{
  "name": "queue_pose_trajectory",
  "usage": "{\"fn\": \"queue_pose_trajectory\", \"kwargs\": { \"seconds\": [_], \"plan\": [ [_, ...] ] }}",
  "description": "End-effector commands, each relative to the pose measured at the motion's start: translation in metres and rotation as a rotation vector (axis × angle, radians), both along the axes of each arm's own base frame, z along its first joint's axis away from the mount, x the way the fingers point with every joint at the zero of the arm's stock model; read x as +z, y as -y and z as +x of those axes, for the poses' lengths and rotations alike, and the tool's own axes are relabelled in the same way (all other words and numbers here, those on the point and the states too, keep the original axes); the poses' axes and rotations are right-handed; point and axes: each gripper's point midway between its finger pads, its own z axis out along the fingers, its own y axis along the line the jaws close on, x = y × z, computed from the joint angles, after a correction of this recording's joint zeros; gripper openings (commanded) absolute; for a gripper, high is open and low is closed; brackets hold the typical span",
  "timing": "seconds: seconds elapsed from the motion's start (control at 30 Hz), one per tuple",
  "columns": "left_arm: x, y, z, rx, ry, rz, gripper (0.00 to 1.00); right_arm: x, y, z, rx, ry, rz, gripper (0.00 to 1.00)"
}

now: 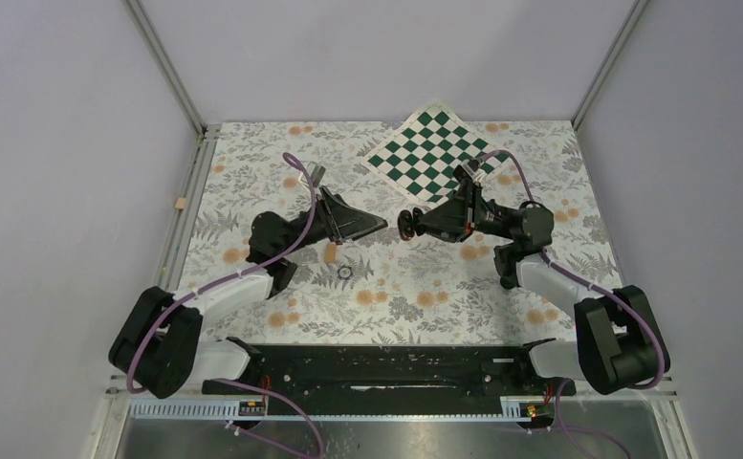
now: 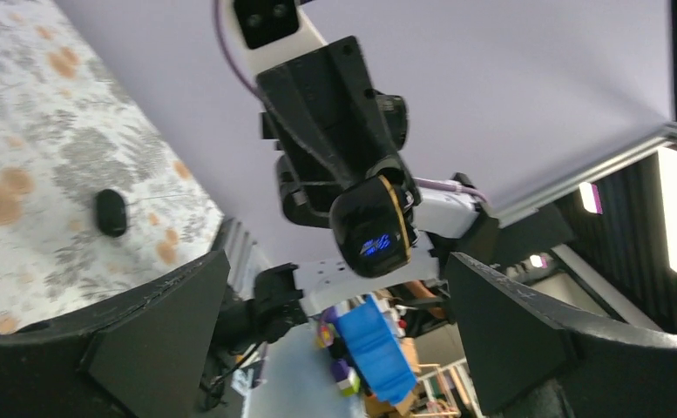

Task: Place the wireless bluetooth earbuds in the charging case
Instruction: Close the charging case with the earbuds at the center of the board.

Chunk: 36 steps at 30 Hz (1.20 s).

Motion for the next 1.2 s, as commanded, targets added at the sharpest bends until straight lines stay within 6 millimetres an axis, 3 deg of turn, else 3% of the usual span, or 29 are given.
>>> {"fn": "queue_pose_trajectory", "kwargs": {
  "seconds": [0.0,0.73,1.17],
  "plan": [
    [0.050,-0.002,-0.029,-0.104,0.127,-0.191,0.99,0.020,-0.011,-0.008,0.025,0.086,0.051,0.00],
    [0.048,0.006,-0.030,-0.142,0.107,-0.177,0.99,0.008,-0.024,-0.001,0.032,0.041,0.036,0.00],
    [0.051,0.005,-0.031,-0.126,0.123,-0.150,0.99,-0.019,-0.029,0.007,0.013,0.007,-0.027,0.00]
  ]
}}
